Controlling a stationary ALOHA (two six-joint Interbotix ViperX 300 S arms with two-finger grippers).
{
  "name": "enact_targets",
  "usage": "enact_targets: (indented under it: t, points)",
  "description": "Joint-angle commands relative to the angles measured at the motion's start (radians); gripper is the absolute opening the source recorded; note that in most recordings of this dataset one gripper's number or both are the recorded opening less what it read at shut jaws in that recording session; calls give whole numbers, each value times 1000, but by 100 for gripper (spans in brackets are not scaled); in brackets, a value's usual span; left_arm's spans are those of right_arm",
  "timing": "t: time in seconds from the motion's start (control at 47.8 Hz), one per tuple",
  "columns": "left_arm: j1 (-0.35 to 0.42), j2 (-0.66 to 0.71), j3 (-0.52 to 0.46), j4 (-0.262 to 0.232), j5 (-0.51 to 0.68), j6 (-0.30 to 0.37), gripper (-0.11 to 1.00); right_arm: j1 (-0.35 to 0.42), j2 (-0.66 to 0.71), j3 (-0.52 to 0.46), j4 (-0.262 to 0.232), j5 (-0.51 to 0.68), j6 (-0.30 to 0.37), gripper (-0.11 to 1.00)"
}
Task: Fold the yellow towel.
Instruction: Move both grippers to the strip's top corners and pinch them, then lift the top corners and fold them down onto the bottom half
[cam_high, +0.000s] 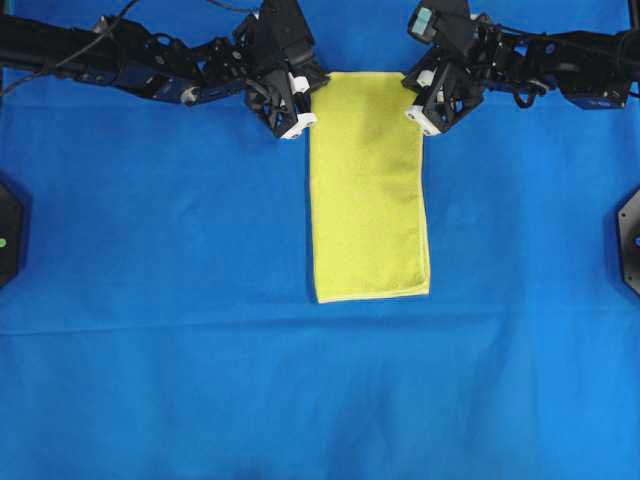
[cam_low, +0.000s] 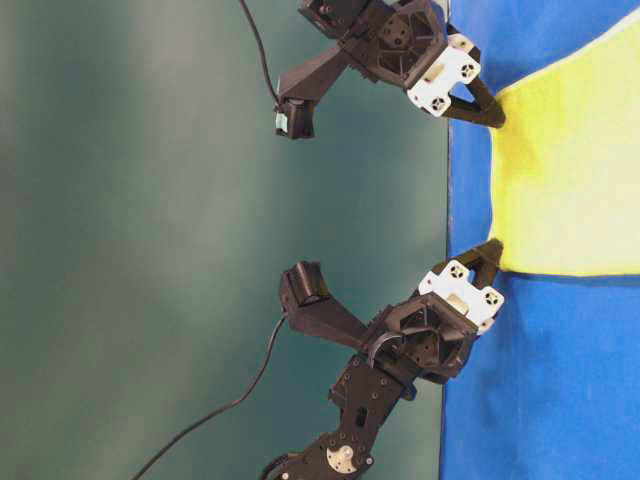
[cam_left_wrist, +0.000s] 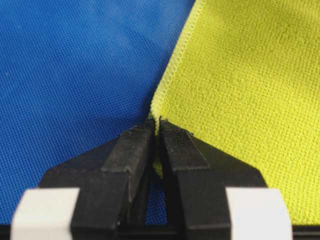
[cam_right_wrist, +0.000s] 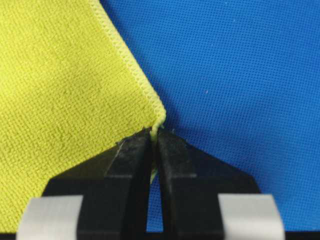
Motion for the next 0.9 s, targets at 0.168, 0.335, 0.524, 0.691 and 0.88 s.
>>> enact_targets:
  t: [0.168, 0.335, 0.524, 0.691, 0.88]
  points:
    - [3, -37, -28, 0, 3, 18, 3, -3, -14, -9, 21, -3, 2, 4]
    - [28, -61, -48, 0, 5, 61, 3, -20, -17, -25, 21, -3, 2, 4]
    - [69, -61, -80, 0, 26, 81, 3, -61, -17, -46, 18, -3, -2, 4]
    - [84, -67, -87, 0, 35, 92, 3, -80, -18, -60, 11, -2, -11, 4]
    - [81, -100, -74, 0, 51, 98, 3, -80, -41, -78, 3, 48, -14, 4]
